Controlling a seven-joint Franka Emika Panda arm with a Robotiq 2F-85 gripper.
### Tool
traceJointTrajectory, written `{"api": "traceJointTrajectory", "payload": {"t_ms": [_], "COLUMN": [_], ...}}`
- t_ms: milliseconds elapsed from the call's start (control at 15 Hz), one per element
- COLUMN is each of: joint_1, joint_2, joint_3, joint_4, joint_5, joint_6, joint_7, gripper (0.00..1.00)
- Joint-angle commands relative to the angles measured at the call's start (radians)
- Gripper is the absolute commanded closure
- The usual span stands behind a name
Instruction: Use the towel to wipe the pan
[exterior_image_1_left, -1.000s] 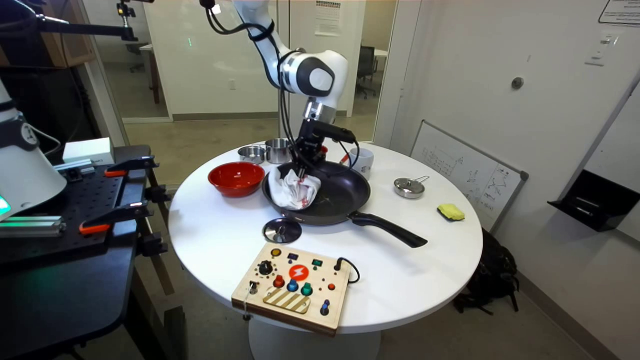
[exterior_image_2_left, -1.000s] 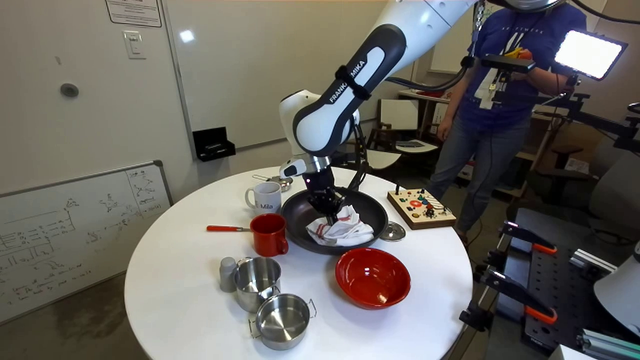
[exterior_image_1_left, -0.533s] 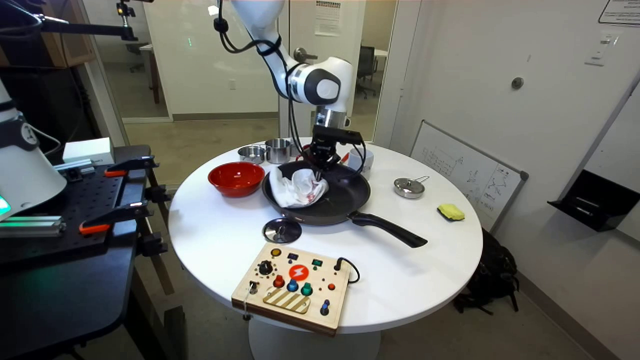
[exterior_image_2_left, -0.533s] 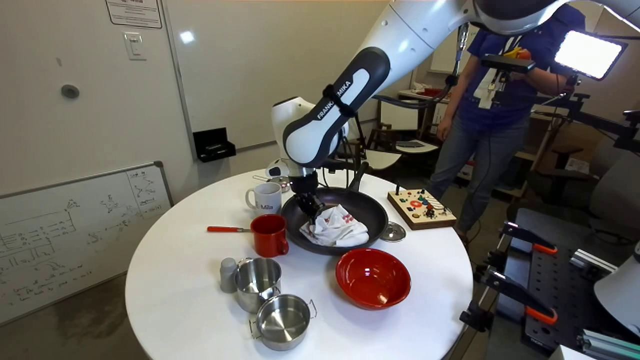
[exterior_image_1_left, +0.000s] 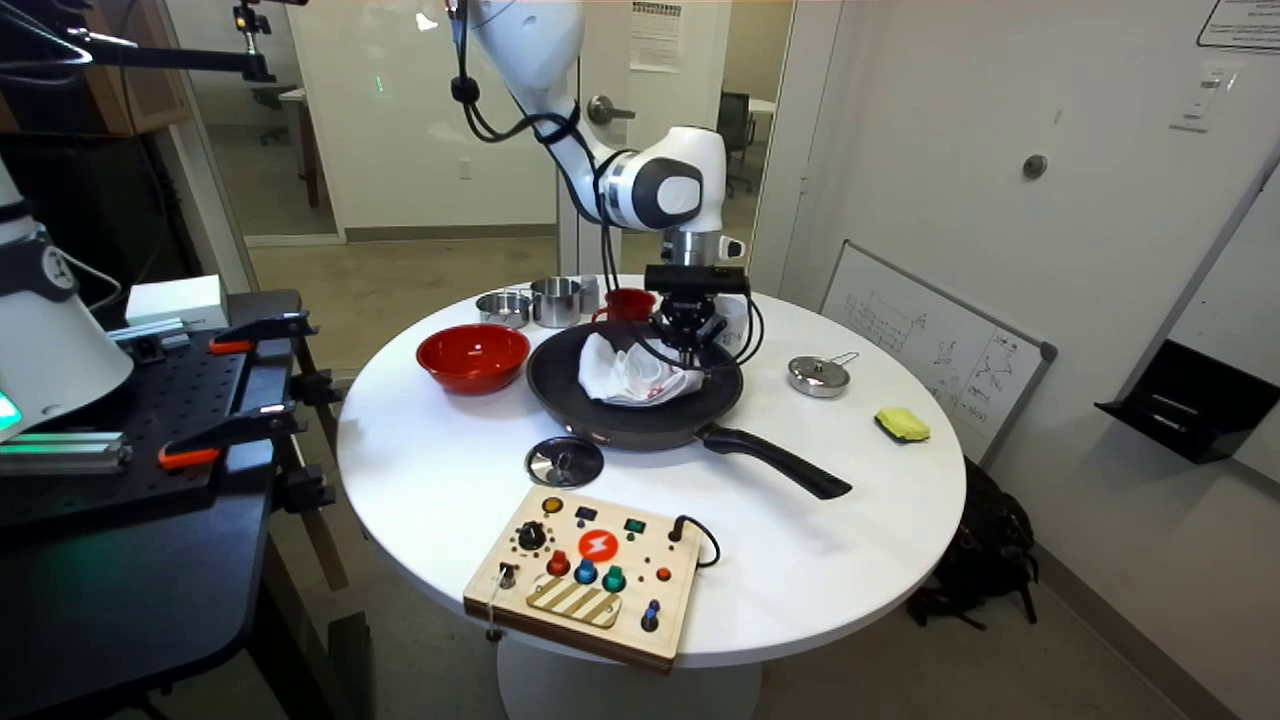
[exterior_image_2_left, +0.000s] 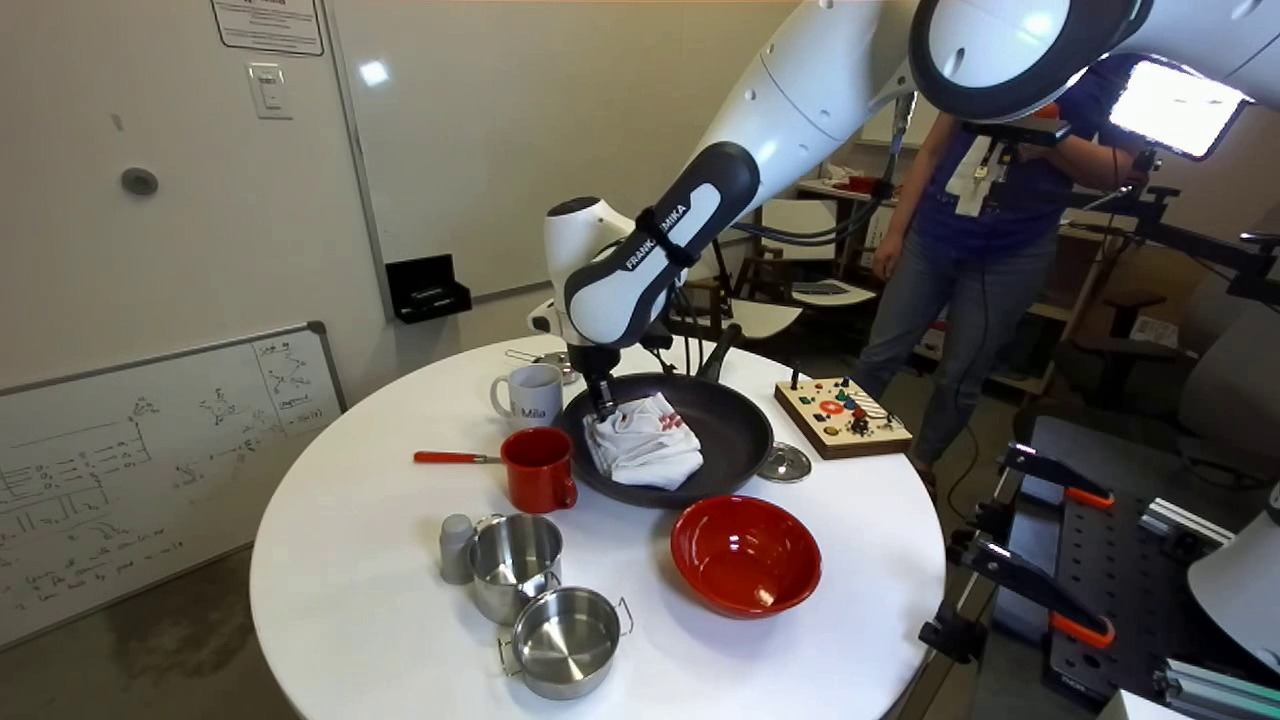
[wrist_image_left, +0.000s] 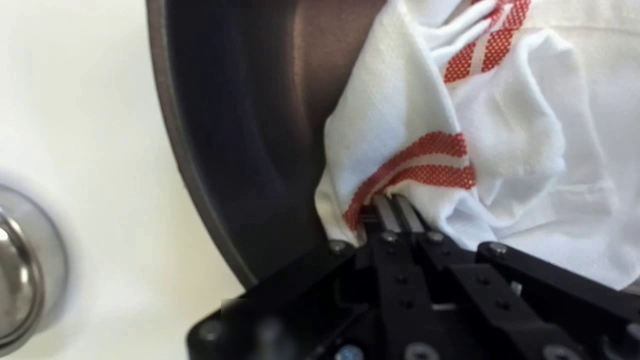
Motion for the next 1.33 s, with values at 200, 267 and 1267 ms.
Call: {"api": "traceJointTrajectory", "payload": {"t_ms": [200, 267, 1267], "joint_1": [0.088, 0.107, 0.131], "joint_2": [0.04, 0.024, -0.147], "joint_3": [-0.185, -0.214, -0.127], "joint_4": [0.022, -0.006, -0.236], "joint_5": [-0.146, -0.176, -0.316], "joint_6": [0.05, 0.041, -0.403], "joint_7": [0.341, 0.399, 0.336], "gripper": [0.96, 0.97, 0.97]}}
